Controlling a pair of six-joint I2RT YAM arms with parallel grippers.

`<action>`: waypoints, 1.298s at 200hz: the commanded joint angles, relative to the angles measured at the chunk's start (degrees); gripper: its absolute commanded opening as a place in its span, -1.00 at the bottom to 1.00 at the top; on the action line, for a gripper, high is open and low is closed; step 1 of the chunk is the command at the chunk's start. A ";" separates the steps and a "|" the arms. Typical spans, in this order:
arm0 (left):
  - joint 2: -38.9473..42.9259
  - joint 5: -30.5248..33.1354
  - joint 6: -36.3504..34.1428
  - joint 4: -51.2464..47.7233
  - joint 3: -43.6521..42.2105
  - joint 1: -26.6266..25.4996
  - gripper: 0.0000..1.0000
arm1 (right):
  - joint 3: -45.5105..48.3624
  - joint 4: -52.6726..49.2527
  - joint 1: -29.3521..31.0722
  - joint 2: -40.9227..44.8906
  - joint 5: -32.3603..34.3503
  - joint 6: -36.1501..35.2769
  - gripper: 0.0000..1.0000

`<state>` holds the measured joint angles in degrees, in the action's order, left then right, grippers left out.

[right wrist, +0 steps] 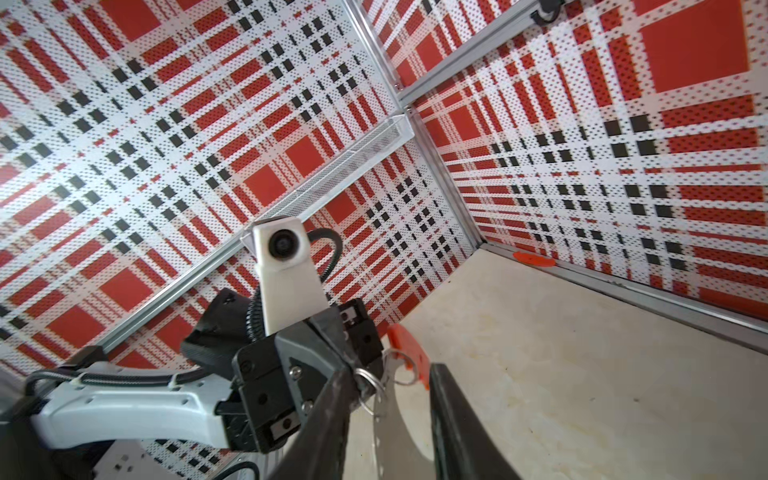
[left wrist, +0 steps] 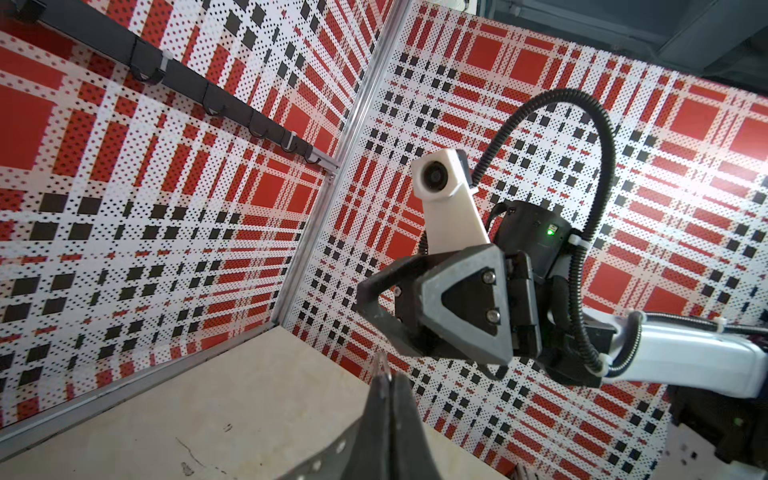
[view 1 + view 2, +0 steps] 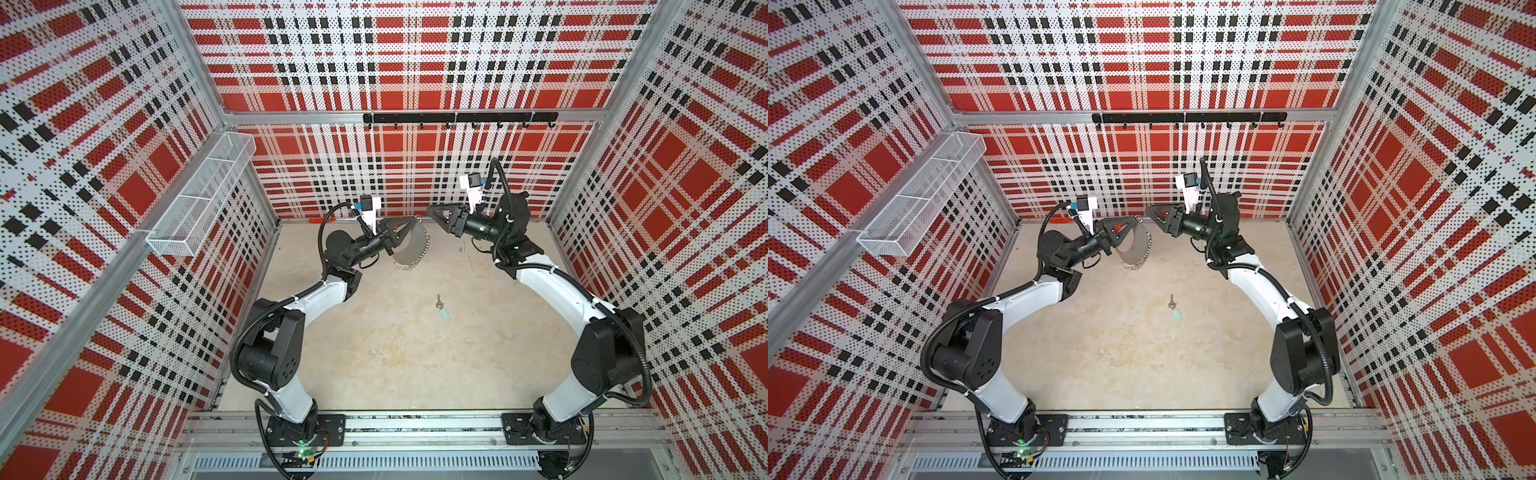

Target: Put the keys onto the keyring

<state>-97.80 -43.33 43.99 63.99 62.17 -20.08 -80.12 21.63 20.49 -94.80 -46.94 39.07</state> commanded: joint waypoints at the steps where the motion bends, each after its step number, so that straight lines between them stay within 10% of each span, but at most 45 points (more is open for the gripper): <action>1: -0.58 -2.01 5.53 8.99 3.09 0.83 -1.00 | -0.81 6.94 -0.05 -2.28 -5.04 3.56 -0.29; 259: -0.44 -2.11 10.65 11.68 3.84 0.30 -1.00 | -3.91 16.03 1.77 -5.92 -12.50 11.38 -0.63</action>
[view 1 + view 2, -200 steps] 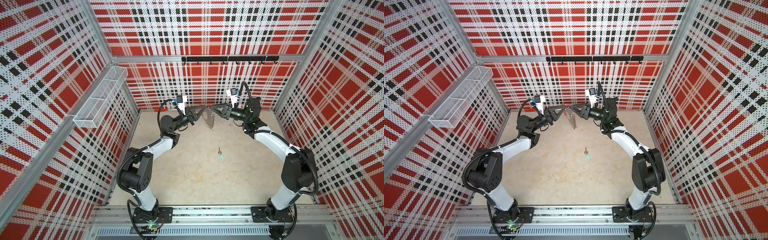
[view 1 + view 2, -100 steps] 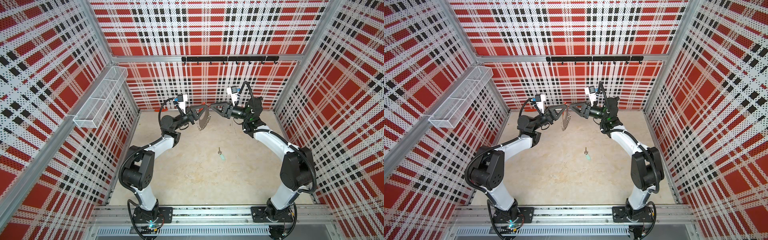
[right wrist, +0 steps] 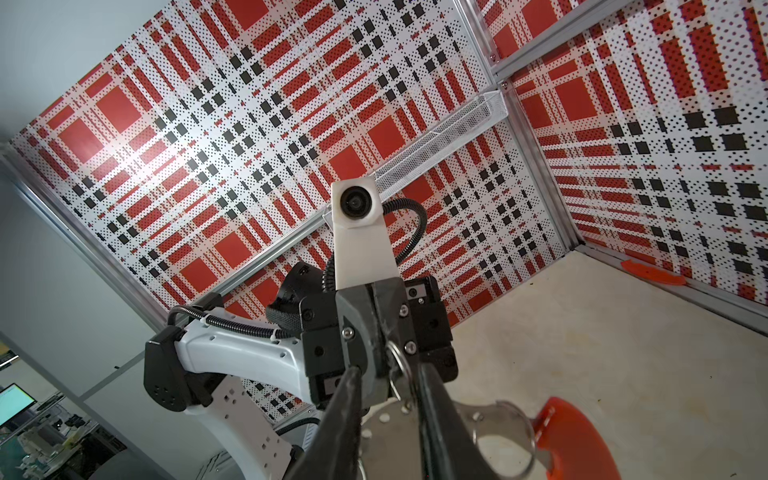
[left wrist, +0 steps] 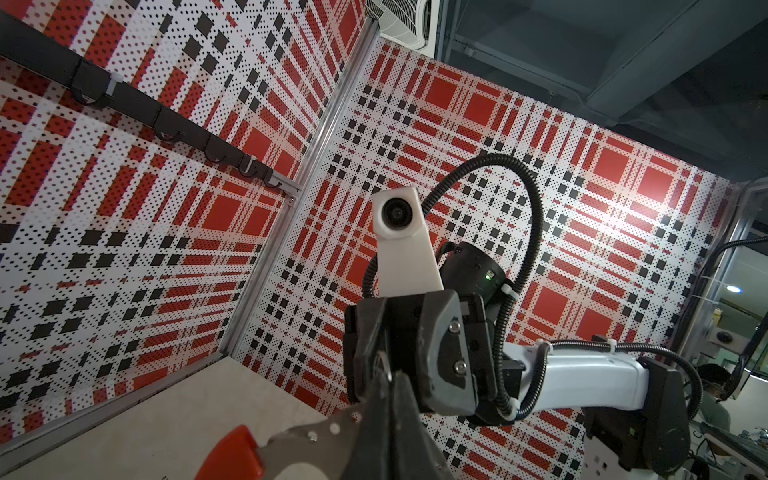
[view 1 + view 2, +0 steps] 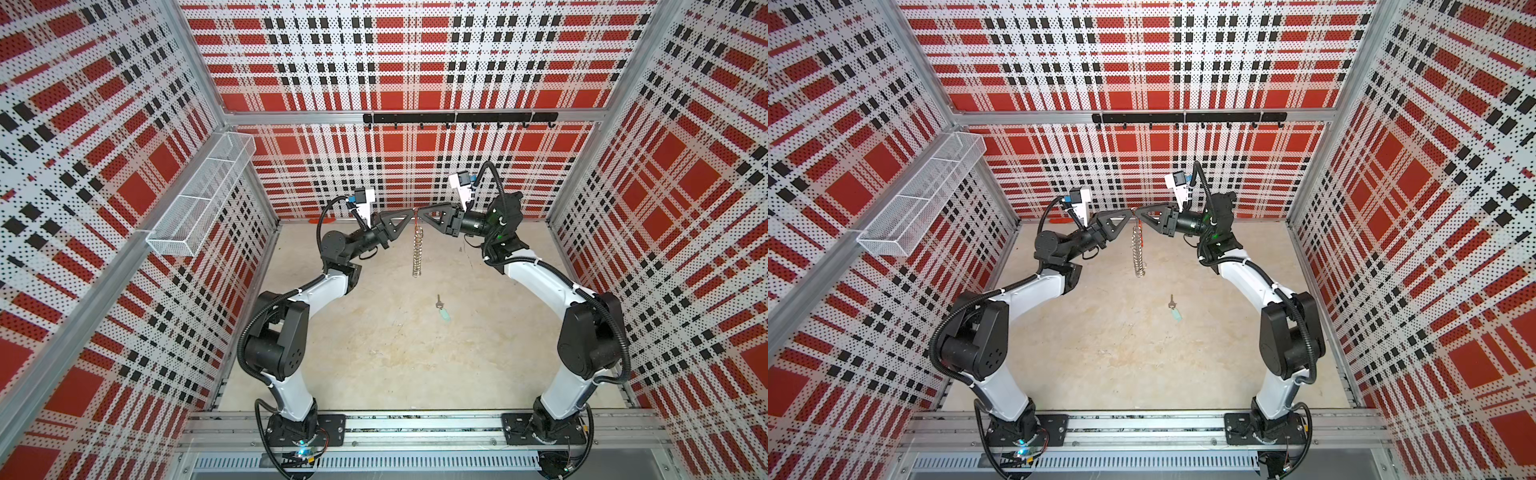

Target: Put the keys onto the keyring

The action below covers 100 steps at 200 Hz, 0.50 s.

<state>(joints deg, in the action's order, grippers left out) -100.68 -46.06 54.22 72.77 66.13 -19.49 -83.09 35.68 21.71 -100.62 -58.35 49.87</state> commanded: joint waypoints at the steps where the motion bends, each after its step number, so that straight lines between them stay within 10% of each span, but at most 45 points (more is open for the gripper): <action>1: 2.48 0.67 0.44 2.90 -0.16 -0.29 -1.00 | -0.89 2.00 0.53 -0.06 -1.08 0.58 -0.64; 36: 3.08 1.21 0.85 2.81 -0.64 -0.38 -1.00 | -0.29 4.60 0.79 0.34 -0.80 2.48 -1.00; 81: 4.95 3.18 0.18 0.65 -2.24 -0.73 -1.00 | 0.92 7.14 1.99 1.53 0.95 3.41 -1.00; 100: 7.52 6.71 -1.95 -2.85 -4.66 -0.43 -0.57 | 2.94 7.46 2.19 2.85 3.50 2.85 -1.00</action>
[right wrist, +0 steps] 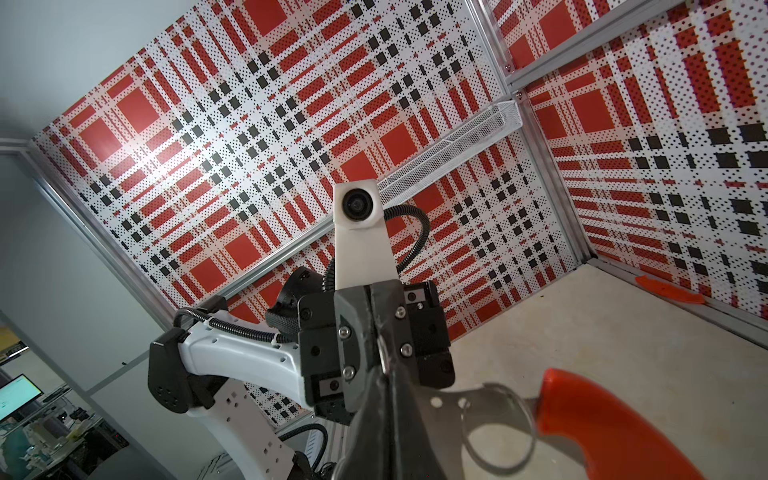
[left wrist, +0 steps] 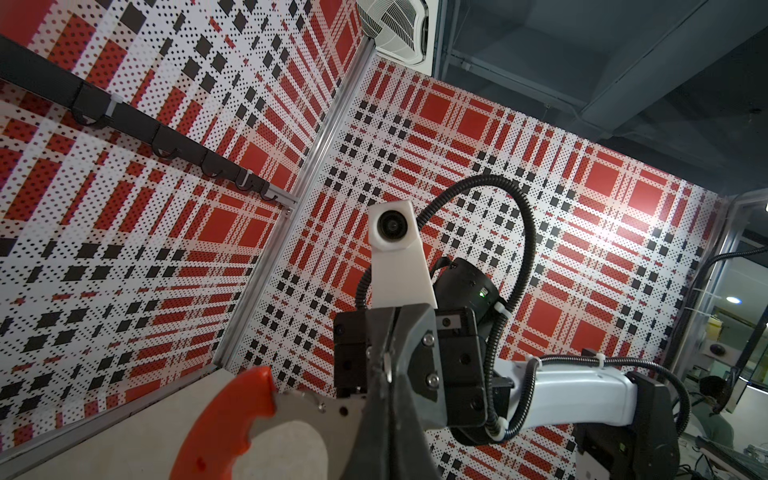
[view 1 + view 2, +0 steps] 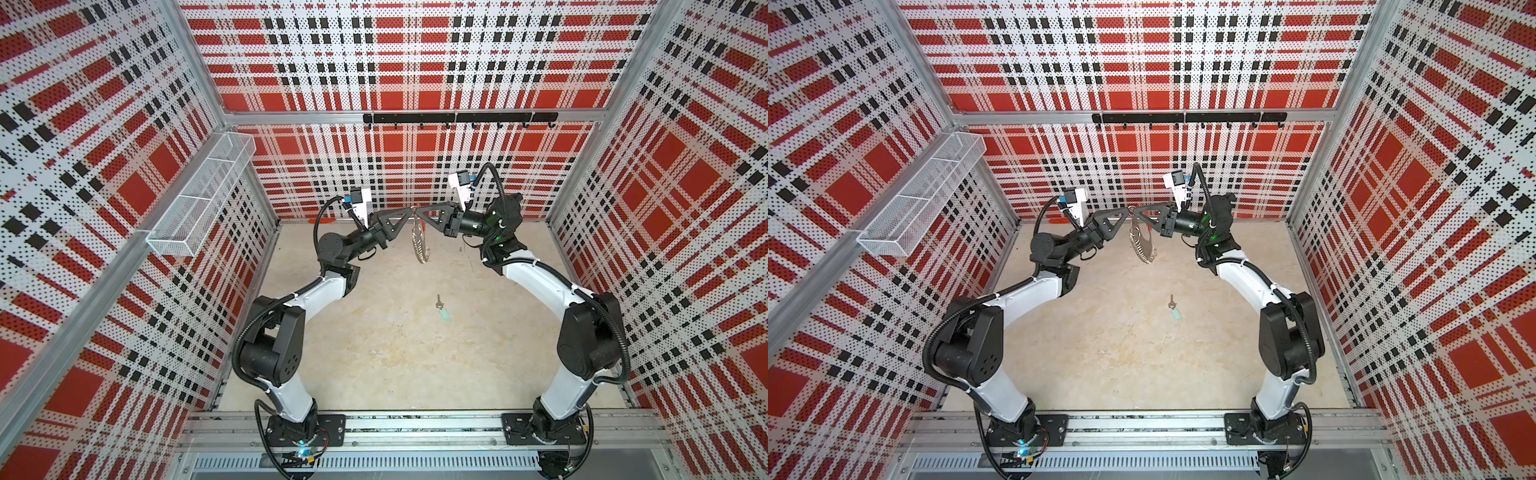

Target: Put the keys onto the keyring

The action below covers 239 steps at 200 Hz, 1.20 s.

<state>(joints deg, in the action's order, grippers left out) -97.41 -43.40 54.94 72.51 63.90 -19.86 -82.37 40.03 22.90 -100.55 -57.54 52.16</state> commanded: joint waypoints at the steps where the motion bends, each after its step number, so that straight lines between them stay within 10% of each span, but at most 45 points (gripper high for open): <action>1: 4.46 4.38 -2.88 -2.96 -2.62 0.01 -0.55 | 2.48 3.20 1.01 2.89 2.87 0.43 -1.00; 30: 12.55 19.17 -17.43 -28.58 -4.82 0.98 0.99 | 8.61 5.31 0.91 6.36 10.24 -1.96 -1.00; 63: 18.31 42.89 -34.94 -51.90 -3.84 -1.44 0.96 | 11.58 14.43 0.51 5.88 11.63 1.60 -1.00; 93: 19.36 56.34 -34.05 -67.18 1.27 -1.71 0.96 | 14.20 36.75 0.55 2.19 12.03 14.03 -1.00; 121: 22.78 49.55 -34.22 -68.40 -0.24 0.98 0.97 | 10.12 46.75 0.65 -2.35 10.58 24.41 -1.00; 168: 31.03 36.67 -25.83 -52.55 -12.16 10.70 0.96 | 11.71 44.44 0.97 -1.22 11.87 21.80 -1.00; 239: 28.23 31.33 -28.35 -58.16 -4.86 0.75 0.73 | 13.82 40.86 3.51 -1.15 15.13 17.73 -1.00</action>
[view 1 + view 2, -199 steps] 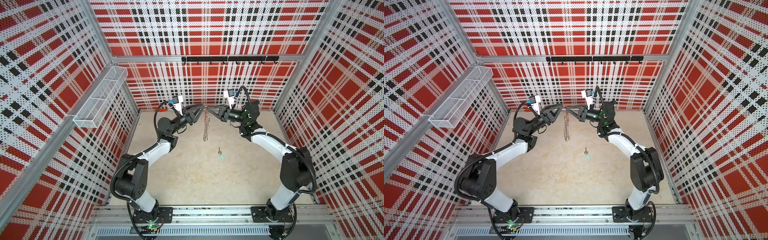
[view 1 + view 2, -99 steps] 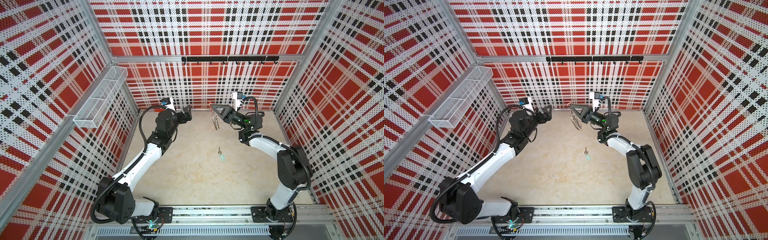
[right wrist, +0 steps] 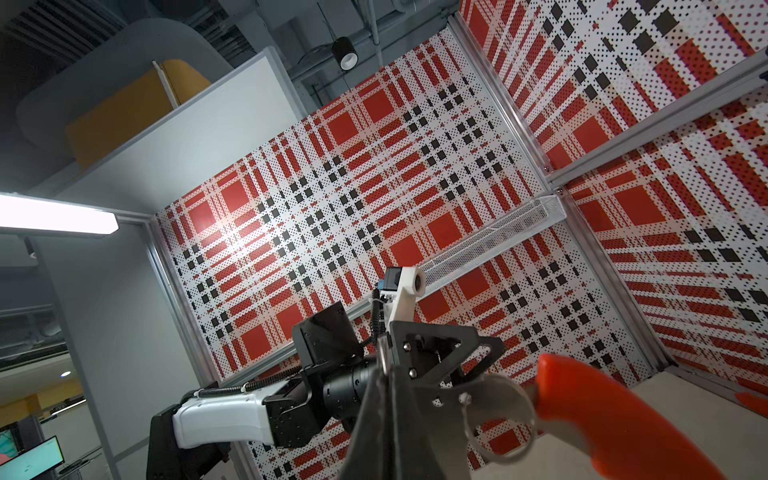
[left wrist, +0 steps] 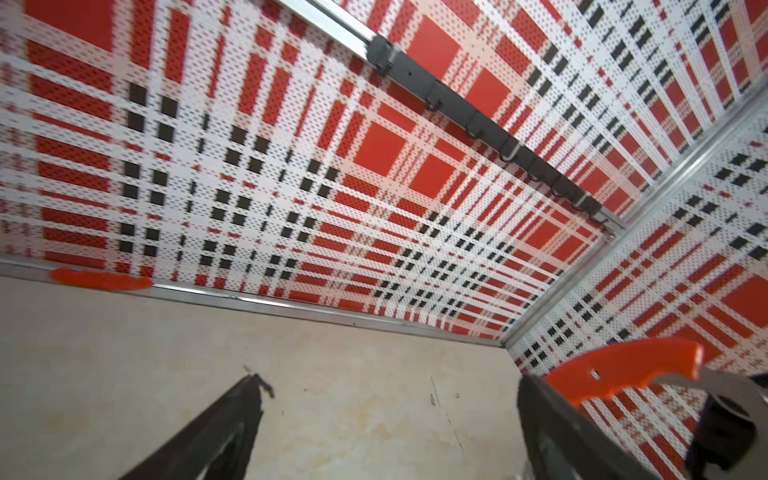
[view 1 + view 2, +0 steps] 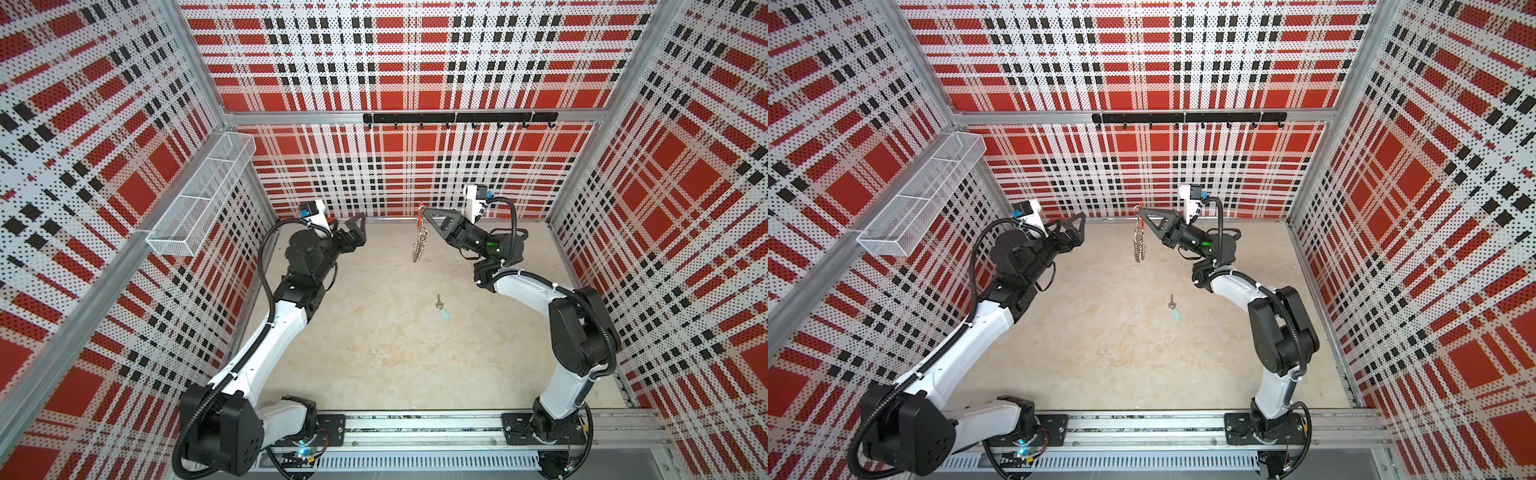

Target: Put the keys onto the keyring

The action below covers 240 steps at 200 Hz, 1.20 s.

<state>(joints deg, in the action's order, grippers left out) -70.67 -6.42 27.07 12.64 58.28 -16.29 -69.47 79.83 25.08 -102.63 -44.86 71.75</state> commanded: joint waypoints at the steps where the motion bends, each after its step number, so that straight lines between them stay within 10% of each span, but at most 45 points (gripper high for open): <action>1: 1.59 -6.08 -0.42 2.18 0.59 -2.84 0.71 | 0.96 1.00 1.35 0.98 2.48 -1.91 -1.00; 35: -0.16 -16.53 7.70 17.01 -2.93 -2.86 0.05 | 5.31 1.08 1.89 2.78 6.52 -2.82 -1.00; 240: -15.63 -17.41 27.53 54.81 -8.09 -8.82 -0.37 | 7.07 4.05 3.72 -0.90 17.82 1.26 -1.00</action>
<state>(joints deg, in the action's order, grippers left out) -85.56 -24.77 53.95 62.94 51.07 -24.56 -60.18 81.43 27.77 -103.18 -27.57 72.01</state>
